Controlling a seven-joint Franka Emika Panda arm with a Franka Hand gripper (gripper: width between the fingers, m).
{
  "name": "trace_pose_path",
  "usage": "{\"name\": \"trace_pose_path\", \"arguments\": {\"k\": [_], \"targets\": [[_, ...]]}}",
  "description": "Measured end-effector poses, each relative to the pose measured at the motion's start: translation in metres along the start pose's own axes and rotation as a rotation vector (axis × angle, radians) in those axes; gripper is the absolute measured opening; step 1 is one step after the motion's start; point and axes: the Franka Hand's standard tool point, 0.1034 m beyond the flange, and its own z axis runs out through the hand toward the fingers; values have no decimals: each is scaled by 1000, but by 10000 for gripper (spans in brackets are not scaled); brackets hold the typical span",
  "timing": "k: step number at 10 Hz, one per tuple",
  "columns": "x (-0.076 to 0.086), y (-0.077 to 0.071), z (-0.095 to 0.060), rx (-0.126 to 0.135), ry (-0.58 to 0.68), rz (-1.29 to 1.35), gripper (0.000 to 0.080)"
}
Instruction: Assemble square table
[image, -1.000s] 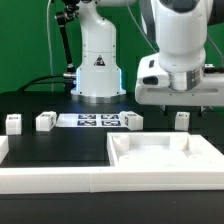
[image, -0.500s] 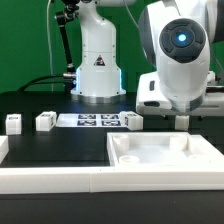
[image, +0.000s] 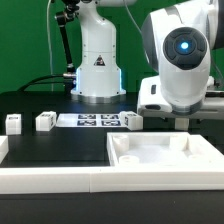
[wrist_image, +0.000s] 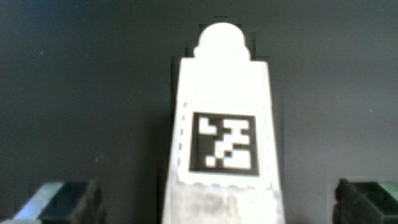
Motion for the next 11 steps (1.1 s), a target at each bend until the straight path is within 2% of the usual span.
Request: {"name": "trace_pose_path", "arguments": {"k": [3,4,5,7,8,9,11], "targets": [[0,1,5,-3,-9,2,649],[1,1,3,-1,-7,-1,606],[2,0,2,0,-3,-5,606],[2,0,1,0,-3,-8,333],[2,0,1,1,-2,-13,333],[3,0,-1,3,1,-16,288],[4,-1,-6,6,8,-26,288]]}}
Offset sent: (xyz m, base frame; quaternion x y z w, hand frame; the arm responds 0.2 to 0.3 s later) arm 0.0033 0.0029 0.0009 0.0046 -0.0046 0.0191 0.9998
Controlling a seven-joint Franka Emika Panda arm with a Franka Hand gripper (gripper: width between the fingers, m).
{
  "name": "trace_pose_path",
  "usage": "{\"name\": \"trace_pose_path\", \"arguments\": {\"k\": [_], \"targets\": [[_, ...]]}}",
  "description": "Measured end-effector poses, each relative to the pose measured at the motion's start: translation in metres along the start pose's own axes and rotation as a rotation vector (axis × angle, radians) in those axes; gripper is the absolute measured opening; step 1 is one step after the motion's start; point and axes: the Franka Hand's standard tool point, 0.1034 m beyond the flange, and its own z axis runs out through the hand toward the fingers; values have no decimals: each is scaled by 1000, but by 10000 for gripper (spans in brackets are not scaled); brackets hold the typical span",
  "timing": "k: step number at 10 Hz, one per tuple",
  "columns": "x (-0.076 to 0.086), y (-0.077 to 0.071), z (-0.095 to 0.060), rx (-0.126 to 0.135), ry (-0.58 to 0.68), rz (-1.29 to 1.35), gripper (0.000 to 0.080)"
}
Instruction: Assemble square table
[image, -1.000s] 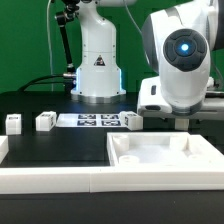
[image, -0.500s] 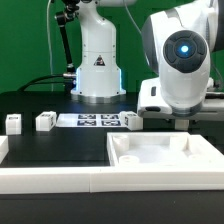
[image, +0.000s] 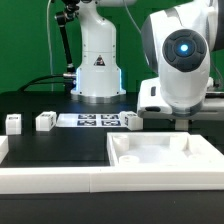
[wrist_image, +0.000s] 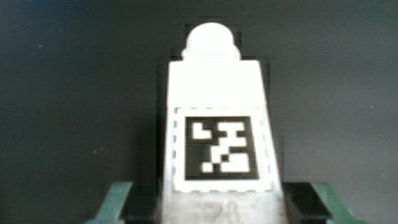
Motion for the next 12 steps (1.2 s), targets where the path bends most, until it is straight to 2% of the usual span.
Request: {"name": "trace_pose_path", "arguments": {"k": [2,5,6,10,11,12], "targets": [[-4,4,-16,6,4,-39,288],[-15,13,-69,28,21,-123,288],[-13,15,-79,36,27,-149,290],[-8,13,-74,35,53,-149,290],[5,16,-78,42,161,-172,290],[2,23,-84,39,243,-186,290]]}}
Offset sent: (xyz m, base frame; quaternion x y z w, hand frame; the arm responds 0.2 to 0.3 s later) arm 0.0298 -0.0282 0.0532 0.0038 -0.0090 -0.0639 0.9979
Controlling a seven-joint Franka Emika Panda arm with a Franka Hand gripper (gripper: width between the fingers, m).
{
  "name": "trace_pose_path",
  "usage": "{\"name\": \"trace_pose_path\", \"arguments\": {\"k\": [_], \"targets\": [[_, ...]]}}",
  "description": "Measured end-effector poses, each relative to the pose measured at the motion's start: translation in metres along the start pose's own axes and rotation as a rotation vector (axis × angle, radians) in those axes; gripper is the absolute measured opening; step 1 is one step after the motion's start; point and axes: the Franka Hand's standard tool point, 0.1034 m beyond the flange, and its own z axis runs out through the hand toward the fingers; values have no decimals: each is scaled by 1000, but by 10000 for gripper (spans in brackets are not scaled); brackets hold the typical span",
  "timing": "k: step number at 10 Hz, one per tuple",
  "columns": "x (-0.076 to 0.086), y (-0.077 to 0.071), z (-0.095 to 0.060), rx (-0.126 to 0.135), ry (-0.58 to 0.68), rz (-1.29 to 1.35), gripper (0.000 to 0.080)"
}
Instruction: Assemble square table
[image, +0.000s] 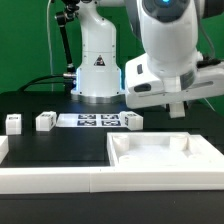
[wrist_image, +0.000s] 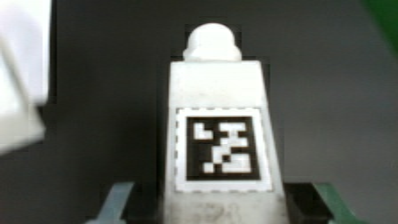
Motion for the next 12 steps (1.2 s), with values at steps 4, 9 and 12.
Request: {"name": "trace_pose_path", "arguments": {"k": [4,9,12], "targets": [[-3,11,-41,-28,256,-24,290],[7,16,-40,-72,568,-57,290],[15,19,-74,-95,765,-102,290]]}}
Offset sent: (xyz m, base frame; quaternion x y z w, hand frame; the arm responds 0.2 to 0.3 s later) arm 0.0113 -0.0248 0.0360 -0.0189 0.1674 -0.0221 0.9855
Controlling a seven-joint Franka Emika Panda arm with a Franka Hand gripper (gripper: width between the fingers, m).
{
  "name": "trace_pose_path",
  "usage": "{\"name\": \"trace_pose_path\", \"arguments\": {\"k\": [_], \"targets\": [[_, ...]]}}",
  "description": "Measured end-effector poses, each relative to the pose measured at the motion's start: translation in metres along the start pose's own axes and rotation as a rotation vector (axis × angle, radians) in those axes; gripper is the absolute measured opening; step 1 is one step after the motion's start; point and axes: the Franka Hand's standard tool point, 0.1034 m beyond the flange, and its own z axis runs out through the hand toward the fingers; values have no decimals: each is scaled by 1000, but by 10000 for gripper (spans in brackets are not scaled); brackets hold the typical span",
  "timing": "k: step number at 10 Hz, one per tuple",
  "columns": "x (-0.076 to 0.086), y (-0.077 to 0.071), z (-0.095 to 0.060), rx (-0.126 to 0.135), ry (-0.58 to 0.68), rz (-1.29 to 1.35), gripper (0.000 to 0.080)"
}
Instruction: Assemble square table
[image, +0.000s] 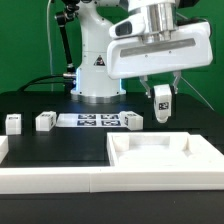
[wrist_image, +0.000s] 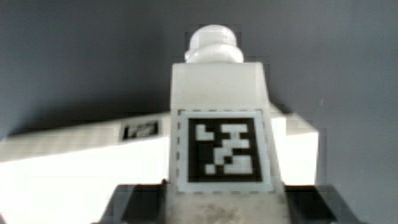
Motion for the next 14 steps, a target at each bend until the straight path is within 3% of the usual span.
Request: {"name": "trace_pose_path", "arguments": {"k": [2,5,6,8,10,14], "targets": [[18,4,-9,-13,168,-18,290],[16,8,-5,-29,340,-28,290],[10,7,3,-26,279,-32,290],[37,4,-8,-28,308,-101,290],[52,-3,-5,-27,312,-177,290],[51,-2,-4,-27,307,-175,290]]}}
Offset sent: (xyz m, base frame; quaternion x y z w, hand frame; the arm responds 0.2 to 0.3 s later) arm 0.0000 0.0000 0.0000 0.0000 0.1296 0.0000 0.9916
